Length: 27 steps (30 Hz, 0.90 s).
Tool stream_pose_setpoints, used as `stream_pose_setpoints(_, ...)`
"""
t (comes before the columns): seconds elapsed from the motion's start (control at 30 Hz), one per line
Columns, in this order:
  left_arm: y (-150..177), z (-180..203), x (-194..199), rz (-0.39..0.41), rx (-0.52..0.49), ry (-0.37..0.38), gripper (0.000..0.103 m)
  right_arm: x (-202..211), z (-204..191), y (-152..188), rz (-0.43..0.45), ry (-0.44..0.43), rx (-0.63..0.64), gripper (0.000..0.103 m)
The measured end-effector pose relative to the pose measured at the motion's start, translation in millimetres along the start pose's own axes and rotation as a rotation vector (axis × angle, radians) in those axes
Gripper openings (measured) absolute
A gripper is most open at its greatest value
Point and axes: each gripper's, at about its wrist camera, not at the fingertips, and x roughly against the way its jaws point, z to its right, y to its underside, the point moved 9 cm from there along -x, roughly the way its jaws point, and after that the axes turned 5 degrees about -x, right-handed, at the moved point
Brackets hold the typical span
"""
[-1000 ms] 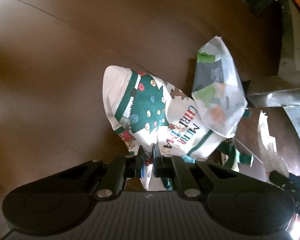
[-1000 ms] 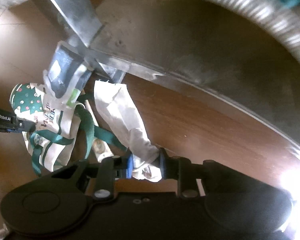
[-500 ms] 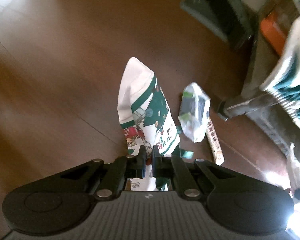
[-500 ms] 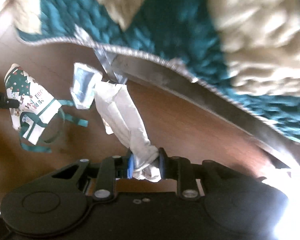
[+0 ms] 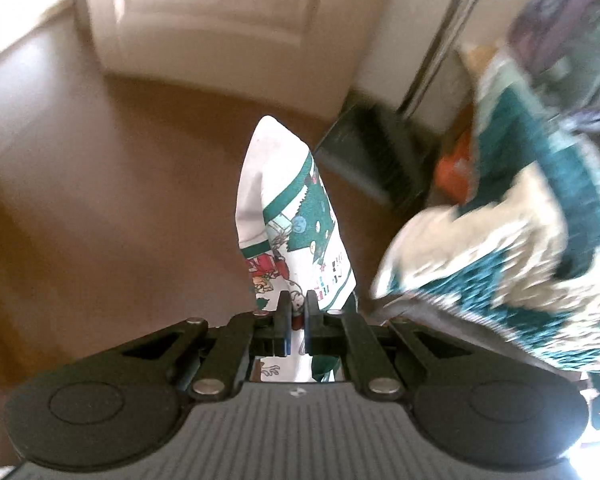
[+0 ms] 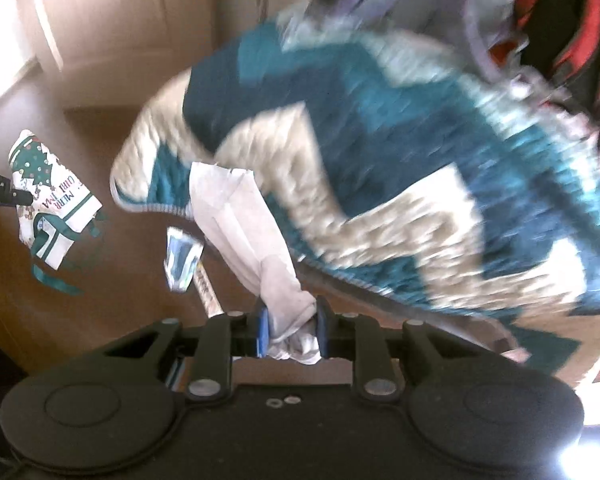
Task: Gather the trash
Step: 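Carry the Christmas-print bag and white paper strip up to the bin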
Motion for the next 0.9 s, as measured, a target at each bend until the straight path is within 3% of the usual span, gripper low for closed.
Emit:
stream_pose_setpoints(0.23, -50.1, 69.1, 99.7, 0.15, -0.111, 0.101, 0.005, 126.8, 49.6, -17.9, 0.171, 0.035, -0.062, 0.021)
stream_pose_setpoints(0.43, -62.6, 167.0, 188.0, 0.23, -0.243, 0.232, 0.005, 219.6, 99.9, -14.4, 0.253, 0.099, -0.095, 0.021)
stream_pose_setpoints(0.67, -48.2, 310.7, 283.2, 0.309, -0.421, 0.421, 0.005, 315.9, 163.4, 4.1, 0.369, 0.207, -0.141, 0.021)
stream_pose_setpoints(0.9, -11.1, 462.8, 359.6, 0.336, -0.575, 0.594, 0.005, 388.0, 237.6, 31.3, 0.454, 0.334, -0.241, 0.021)
